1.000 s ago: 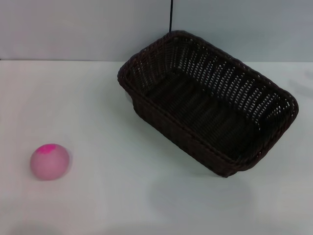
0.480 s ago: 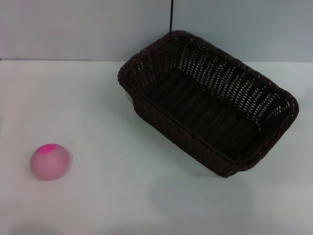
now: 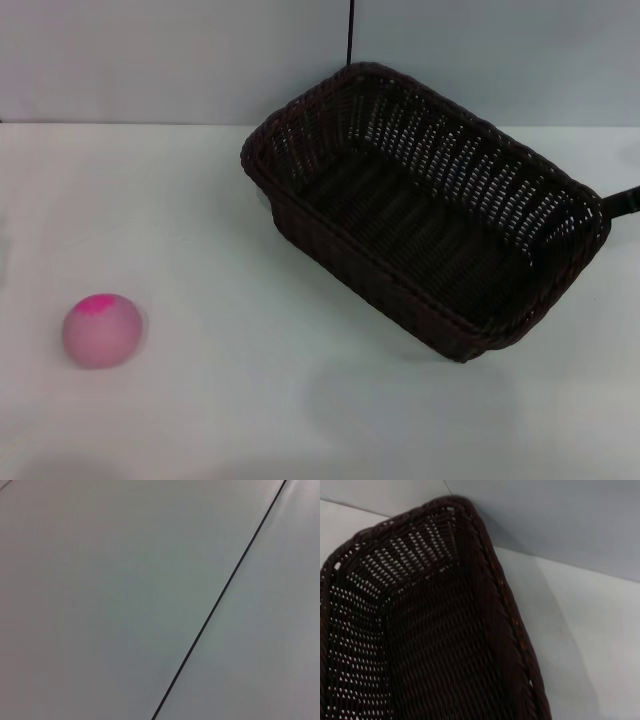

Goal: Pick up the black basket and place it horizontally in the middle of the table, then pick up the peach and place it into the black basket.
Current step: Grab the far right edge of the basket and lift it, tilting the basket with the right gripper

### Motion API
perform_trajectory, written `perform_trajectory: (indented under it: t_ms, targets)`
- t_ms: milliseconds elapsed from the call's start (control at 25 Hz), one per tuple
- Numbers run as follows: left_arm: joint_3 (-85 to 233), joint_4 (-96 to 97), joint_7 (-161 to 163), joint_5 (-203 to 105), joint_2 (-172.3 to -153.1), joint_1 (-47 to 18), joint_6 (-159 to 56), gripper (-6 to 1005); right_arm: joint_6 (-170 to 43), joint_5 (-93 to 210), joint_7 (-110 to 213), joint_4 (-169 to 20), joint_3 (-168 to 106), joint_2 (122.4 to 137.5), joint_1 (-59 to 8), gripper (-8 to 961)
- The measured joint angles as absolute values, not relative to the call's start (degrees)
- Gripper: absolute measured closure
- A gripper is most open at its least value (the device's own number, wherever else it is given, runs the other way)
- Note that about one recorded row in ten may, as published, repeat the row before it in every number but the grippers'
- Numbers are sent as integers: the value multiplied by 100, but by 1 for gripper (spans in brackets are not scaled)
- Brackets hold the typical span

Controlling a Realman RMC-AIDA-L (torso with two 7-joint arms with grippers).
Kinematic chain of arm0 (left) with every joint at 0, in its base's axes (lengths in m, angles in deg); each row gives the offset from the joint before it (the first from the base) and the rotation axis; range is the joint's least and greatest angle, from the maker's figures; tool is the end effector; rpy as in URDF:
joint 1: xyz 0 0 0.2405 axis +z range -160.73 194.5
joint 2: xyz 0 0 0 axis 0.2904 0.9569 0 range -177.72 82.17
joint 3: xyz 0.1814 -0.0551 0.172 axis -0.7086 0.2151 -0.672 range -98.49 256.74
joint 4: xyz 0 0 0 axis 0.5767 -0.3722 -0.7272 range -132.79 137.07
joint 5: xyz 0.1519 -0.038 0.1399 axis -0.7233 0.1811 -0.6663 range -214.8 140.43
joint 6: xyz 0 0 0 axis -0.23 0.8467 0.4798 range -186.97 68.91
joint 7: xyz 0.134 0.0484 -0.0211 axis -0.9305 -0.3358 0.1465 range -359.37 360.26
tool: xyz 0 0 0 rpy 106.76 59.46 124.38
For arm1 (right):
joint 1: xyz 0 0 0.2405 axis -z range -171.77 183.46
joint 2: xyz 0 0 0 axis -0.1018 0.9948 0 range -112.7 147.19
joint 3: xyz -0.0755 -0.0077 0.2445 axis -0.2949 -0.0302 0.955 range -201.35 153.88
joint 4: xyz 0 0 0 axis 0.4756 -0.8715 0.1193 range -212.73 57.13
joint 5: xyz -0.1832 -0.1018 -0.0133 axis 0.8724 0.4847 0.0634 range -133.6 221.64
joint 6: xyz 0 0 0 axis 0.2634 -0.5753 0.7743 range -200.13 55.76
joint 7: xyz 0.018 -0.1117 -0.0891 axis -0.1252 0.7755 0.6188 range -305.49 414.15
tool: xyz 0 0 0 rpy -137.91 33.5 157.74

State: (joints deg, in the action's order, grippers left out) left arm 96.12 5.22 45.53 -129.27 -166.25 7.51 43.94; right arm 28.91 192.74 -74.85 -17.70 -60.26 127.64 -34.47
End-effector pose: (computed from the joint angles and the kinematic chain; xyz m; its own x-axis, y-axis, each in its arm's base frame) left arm -0.3658 0.2006 0.0578 0.1877 -0.3814 0.9052 0.9560 -0.1405 -0.2574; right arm 0.2562 0.3711 0.1159 0.5738 -0.8135 -0.0945 -0.7927 -0.5226 -0.3138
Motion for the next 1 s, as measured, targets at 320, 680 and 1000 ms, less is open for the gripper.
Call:
perform_trajectory:
  t_ms: [320,680,1000]
  targets:
    - [9515,523,4553,-12921,-16626,709,4322,313,2640,19245,-7381,-1973,-6097,12897,-3419,128]
    - [9456,571,4553,-12920,-16629,710,4276,313,2369,19217,-7333,-2268,-6102,12945,-3440,133]
    - [9446,584,4553,-12920,-16625,711,4256,312,2178,19235,-7333,-2592,-6233,12990,-3499,216]
